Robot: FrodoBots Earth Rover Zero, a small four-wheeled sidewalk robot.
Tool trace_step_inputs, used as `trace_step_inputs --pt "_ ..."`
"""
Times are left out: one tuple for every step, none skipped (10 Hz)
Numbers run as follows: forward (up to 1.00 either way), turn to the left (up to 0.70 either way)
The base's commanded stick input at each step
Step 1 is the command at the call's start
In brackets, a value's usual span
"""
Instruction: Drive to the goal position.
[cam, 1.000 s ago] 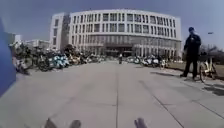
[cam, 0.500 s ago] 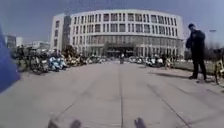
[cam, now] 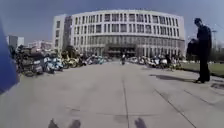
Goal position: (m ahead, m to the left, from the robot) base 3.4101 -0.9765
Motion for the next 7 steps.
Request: trace_step_inputs --pt "1.00 -0.03" --pt "1.00 -0.19" --pt "1.00 -0.35" --pt "1.00 -0.34" --pt "1.00 -0.28" --pt "1.00 -0.20" --pt "1.00 -0.05"
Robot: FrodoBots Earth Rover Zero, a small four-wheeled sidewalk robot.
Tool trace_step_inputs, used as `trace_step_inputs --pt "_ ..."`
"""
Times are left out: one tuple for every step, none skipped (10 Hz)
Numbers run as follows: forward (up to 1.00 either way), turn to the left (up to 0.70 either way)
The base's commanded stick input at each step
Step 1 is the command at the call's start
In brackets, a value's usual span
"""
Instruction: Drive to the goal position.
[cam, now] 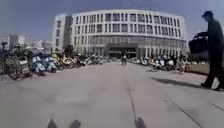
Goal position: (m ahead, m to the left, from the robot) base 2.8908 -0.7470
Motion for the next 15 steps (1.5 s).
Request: trace_step_inputs --pt "1.00 0.00" --pt "1.00 0.00" --pt "1.00 0.00" --pt "1.00 0.00" --pt "1.00 0.00" --pt "1.00 -0.07" --pt "1.00 -0.26" --pt "1.00 -0.40" --pt "1.00 -0.40" --pt "1.00 -0.40" --pt "1.00 -0.38" --pt "1.00 -0.16" --pt "1.00 0.00" --pt "1.00 0.00" --pt "1.00 0.00"
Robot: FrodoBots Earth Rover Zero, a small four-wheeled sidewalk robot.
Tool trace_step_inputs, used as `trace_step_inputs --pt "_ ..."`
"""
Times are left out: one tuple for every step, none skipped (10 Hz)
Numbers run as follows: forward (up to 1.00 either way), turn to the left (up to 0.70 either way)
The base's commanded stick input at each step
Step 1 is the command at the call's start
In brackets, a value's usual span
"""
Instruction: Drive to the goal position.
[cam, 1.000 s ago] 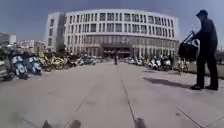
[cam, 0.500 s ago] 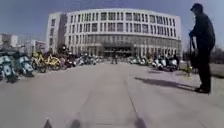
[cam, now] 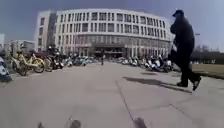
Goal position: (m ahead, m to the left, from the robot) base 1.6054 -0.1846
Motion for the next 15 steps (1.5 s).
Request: trace_step_inputs --pt "1.00 0.00" --pt "1.00 0.00" --pt "1.00 0.00" --pt "1.00 0.00" --pt "1.00 0.00" --pt "1.00 0.00" --pt "1.00 0.00" --pt "1.00 0.00" --pt "1.00 0.00" --pt "1.00 0.00" --pt "0.49 0.00" --pt "0.00 0.00" --pt "0.00 0.00" --pt "0.00 0.00" --pt "0.00 0.00"
